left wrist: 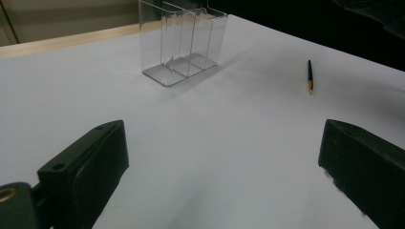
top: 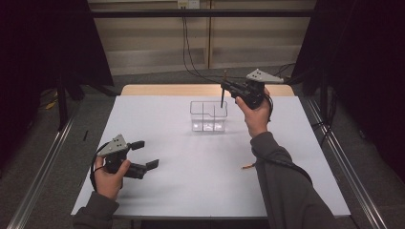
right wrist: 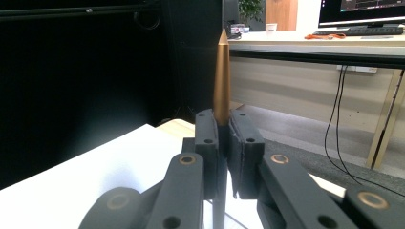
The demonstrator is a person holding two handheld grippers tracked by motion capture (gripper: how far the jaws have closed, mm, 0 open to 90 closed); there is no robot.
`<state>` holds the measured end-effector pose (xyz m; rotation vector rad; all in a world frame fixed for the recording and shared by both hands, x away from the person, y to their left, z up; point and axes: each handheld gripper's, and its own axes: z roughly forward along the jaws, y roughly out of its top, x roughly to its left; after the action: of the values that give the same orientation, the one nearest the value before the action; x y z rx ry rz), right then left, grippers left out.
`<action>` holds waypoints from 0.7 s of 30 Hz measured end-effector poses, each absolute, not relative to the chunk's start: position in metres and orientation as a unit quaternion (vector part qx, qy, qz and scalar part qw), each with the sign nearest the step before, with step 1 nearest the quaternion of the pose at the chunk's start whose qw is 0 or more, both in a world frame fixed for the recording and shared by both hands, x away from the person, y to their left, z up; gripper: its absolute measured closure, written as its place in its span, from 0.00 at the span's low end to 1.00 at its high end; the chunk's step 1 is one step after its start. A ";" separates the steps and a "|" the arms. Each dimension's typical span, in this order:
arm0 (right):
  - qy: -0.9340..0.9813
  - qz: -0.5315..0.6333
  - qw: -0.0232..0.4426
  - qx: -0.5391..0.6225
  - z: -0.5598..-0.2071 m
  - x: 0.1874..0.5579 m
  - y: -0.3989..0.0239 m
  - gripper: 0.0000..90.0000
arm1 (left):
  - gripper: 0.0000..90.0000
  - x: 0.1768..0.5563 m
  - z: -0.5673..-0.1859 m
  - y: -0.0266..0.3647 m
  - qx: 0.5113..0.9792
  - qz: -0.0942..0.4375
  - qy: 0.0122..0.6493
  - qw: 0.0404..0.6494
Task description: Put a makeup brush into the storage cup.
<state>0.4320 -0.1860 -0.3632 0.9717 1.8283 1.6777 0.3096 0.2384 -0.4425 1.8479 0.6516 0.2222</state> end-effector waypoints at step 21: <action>0.673 0.601 0.239 0.358 -0.377 0.436 -0.184 0.92 | 0.03 0.309 -0.441 0.239 0.780 0.096 0.275 0.554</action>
<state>0.4361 -0.1843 -0.3765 0.9809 1.8437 1.6471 0.3088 0.2387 -0.4410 1.8421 0.6489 0.2278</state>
